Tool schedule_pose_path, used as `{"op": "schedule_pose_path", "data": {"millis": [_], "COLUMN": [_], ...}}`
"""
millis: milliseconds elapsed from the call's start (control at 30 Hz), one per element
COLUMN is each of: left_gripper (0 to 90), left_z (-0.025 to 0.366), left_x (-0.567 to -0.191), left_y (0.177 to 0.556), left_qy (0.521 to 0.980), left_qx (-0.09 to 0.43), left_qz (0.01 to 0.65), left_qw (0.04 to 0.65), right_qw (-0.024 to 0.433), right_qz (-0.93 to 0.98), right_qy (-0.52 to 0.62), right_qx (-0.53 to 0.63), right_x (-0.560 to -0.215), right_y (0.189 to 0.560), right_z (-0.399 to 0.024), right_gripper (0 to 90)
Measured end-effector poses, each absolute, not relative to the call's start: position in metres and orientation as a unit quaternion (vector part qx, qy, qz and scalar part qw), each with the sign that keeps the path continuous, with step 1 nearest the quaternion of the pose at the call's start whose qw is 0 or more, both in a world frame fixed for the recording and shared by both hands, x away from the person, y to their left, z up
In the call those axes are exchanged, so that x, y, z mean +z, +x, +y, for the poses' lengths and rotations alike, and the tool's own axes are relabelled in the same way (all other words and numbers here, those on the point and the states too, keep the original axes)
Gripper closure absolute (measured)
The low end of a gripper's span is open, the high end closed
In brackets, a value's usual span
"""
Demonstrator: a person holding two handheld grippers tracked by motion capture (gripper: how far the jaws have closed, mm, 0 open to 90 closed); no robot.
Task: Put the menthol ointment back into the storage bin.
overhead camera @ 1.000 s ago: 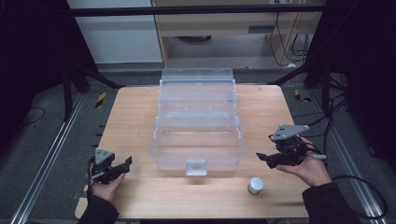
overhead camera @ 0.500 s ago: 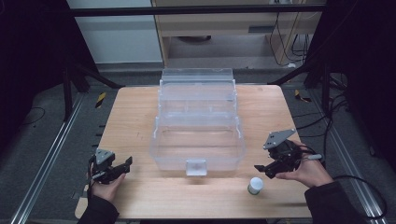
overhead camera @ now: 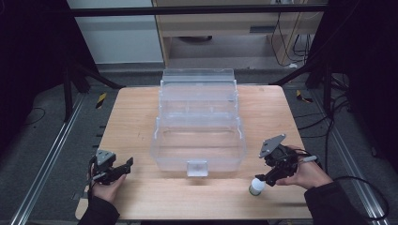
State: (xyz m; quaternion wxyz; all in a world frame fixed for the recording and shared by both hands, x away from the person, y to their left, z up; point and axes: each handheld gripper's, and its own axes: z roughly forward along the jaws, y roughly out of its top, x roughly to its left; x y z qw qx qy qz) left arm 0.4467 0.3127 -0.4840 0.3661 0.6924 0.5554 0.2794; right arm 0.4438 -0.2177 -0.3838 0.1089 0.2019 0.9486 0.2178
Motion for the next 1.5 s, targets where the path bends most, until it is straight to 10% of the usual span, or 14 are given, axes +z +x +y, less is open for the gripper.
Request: {"op": "schedule_pose_path", "data": {"millis": [1500], "left_gripper": [27.5], "left_z": [0.312], "left_x": [-0.484], "left_y": [0.447], "left_qy": [0.696], "left_qx": [0.282], "left_qz": [0.551], "left_qw": [0.364], "right_qw": [0.039], "right_qz": [0.988], "right_qy": [0.091], "right_qx": [0.118], "right_x": [-0.418], "right_y": [0.436], "right_z": [-0.198], "right_gripper": [35.5]}}
